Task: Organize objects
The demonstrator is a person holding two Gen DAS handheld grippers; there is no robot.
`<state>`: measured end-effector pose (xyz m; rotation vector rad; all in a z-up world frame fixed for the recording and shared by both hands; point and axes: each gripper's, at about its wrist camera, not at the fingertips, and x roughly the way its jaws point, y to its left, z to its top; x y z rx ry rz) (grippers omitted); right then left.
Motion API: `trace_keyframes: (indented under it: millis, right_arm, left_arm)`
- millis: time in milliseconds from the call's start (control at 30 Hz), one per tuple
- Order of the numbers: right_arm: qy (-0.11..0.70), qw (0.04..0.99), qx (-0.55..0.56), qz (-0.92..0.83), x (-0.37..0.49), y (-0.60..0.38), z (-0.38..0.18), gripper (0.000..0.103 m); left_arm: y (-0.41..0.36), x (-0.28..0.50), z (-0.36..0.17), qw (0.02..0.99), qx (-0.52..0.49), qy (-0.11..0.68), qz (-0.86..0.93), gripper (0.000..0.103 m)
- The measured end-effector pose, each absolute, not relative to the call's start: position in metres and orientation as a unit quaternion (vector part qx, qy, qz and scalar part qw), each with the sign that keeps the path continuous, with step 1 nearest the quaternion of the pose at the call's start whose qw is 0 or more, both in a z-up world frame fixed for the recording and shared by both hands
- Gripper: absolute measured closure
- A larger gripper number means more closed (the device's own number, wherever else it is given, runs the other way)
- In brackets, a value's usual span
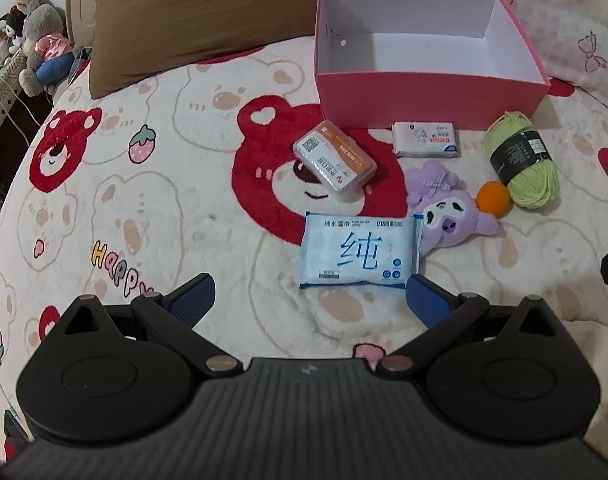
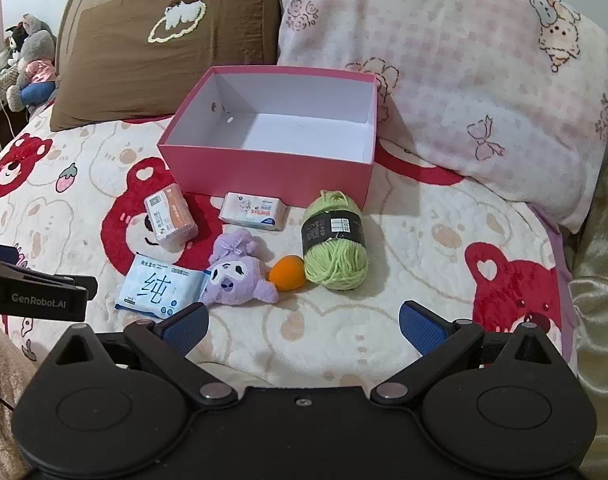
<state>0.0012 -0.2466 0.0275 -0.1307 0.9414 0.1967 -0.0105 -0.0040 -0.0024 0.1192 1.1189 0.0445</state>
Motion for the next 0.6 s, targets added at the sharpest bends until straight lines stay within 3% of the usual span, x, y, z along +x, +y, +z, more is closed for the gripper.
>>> trace_keyframes:
  millis: [600]
  right_arm:
    - [0.456,0.882,-0.062,0.099,0.0018,-0.2473,0.0229,0.0]
  left_arm:
    - [0.0013,-0.0136,-0.0034,0.848,0.028,0.529,0.016,0.0]
